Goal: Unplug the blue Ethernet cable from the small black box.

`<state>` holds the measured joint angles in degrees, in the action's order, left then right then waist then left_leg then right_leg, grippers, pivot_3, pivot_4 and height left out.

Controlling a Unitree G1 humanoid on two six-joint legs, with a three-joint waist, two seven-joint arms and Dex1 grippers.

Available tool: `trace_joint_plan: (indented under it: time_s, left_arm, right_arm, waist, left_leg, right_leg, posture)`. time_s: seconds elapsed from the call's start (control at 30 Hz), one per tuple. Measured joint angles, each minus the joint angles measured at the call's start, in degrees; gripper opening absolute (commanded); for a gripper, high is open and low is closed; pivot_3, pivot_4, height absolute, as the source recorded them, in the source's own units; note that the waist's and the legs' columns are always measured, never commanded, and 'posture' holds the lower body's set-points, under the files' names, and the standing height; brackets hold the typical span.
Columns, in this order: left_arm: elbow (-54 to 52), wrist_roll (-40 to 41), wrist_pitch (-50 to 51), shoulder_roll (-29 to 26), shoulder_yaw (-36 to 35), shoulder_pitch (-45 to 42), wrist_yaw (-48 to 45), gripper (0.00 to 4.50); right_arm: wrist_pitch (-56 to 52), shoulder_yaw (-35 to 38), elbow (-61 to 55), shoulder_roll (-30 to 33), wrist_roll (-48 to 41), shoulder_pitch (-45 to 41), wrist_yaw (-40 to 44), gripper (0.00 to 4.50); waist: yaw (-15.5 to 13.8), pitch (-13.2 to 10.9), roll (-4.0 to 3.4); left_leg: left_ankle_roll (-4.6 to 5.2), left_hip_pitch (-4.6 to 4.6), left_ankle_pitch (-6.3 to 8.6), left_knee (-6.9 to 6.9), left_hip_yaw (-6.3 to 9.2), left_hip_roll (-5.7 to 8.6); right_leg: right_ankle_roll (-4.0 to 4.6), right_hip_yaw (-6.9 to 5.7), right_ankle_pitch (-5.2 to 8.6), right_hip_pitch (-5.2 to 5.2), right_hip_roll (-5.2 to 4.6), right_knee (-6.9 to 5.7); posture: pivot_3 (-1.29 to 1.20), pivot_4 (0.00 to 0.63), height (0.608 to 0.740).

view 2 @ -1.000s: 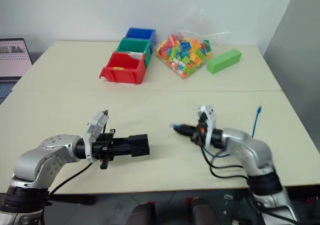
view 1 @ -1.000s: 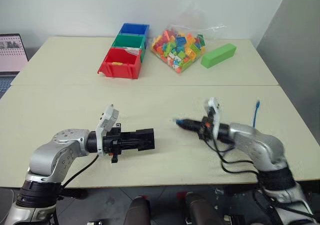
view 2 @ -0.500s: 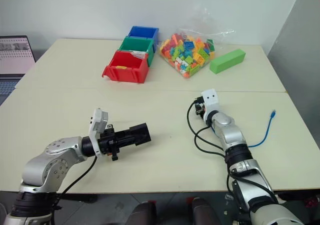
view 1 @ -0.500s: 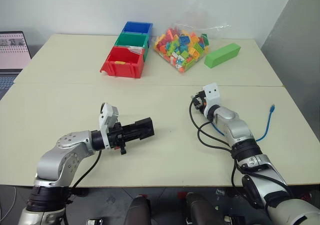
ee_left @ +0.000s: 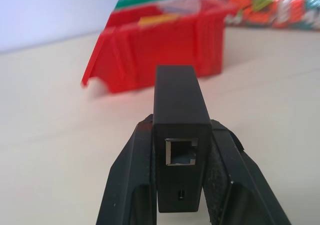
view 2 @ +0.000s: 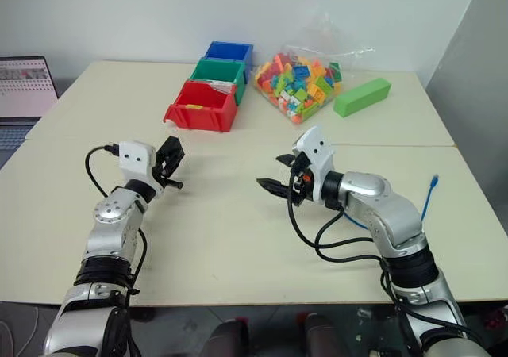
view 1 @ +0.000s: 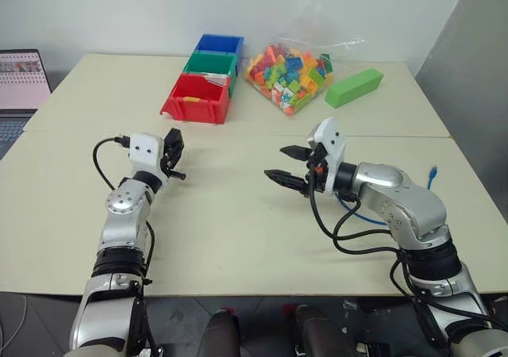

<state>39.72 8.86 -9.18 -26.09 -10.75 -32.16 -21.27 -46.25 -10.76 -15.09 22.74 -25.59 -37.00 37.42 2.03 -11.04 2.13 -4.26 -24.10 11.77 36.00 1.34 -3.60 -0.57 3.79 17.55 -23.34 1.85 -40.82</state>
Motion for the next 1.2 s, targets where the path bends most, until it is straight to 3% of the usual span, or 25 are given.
trace_joint_plan:
  time_s: [0.1,0.17,0.23,0.5,0.63,0.83,1.07,1.2]
  left_arm:
    - [3.11,0.05,-2.17,0.75,-0.29,-0.56,-0.18,0.80]
    - [4.03,0.25,-2.66,0.80,-0.68,-0.86,-0.62,1.50]
    - [4.94,1.06,-2.49,1.08,-1.25,-0.85,-1.14,1.76]
    - [-0.91,3.54,0.78,1.47,-2.39,3.64,-3.47,3.68]
    - [-14.71,4.13,9.62,0.20,-2.02,11.65,-3.85,3.68]
    - [-38.31,6.76,27.47,-7.84,-1.39,24.59,-7.76,3.68]
    - [-45.13,12.77,33.16,-19.77,-8.92,26.46,-17.63,3.68]
    - [-46.49,14.67,35.18,-22.98,-11.19,26.46,-20.80,3.68]
  right_arm:
    - [-1.19,-0.26,-0.34,0.63,0.15,-1.50,-0.01,3.71]
    - [-1.55,-0.66,-0.34,1.08,0.35,-2.03,-0.02,3.78]
    - [-1.66,-0.88,-0.32,1.20,0.87,-2.04,-0.07,3.78]
    - [-1.82,-1.81,-0.33,1.28,1.90,-2.03,-0.06,3.78]
    - [-1.31,-1.88,-0.43,1.72,2.73,-1.37,-0.11,3.78]
    - [4.43,-1.53,-1.62,4.50,4.32,6.55,1.14,3.78]
    - [8.43,5.28,-5.37,11.28,-0.12,11.72,8.79,3.78]
    - [8.59,8.57,-5.07,14.38,-2.04,11.75,11.93,3.78]
  waist:
    - [-0.18,0.01,0.02]
    - [-0.18,0.02,0.02]
    - [-0.16,0.02,0.02]
    - [-0.01,0.02,0.02]
    - [0.34,0.02,0.02]
    - [0.69,0.02,0.05]
    - [0.72,-0.01,0.03]
    - [0.79,-0.01,0.02]
  left_leg:
    - [0.00,-0.02,0.00,0.00,0.02,-0.01]
    - [0.00,-0.01,0.00,-0.01,0.02,-0.01]
    - [0.00,0.00,0.00,-0.01,0.01,-0.01]
    - [-0.01,0.02,0.00,-0.02,0.01,-0.03]
    - [-0.01,0.03,-0.01,-0.03,0.01,-0.05]
    - [-0.01,0.07,0.00,-0.06,0.05,-0.07]
    - [-0.01,0.15,0.00,-0.06,0.01,-0.07]
    - [0.00,0.17,0.00,-0.07,-0.01,-0.07]
  right_leg:
    - [0.01,-0.04,0.00,0.00,0.00,0.01]
    - [0.01,-0.04,-0.01,0.00,0.00,0.01]
    - [0.01,-0.04,-0.01,0.00,0.00,0.00]
    - [0.02,-0.02,-0.01,0.00,0.01,-0.01]
    - [0.03,0.03,-0.01,0.00,0.00,-0.03]
    - [-0.10,0.16,0.07,0.04,-0.01,0.01]
    - [-0.25,0.11,0.17,0.06,0.00,0.02]
    - [-0.24,0.13,0.18,0.06,0.00,0.03]
  posture:
    - [0.00,0.150,0.740]
    - [0.00,0.150,0.740]
    - [0.00,0.150,0.740]
    - [0.00,0.150,0.740]
    - [0.00,0.150,0.740]
    - [0.00,0.150,0.740]
    - [0.00,0.150,0.740]
    - [0.00,0.150,0.740]
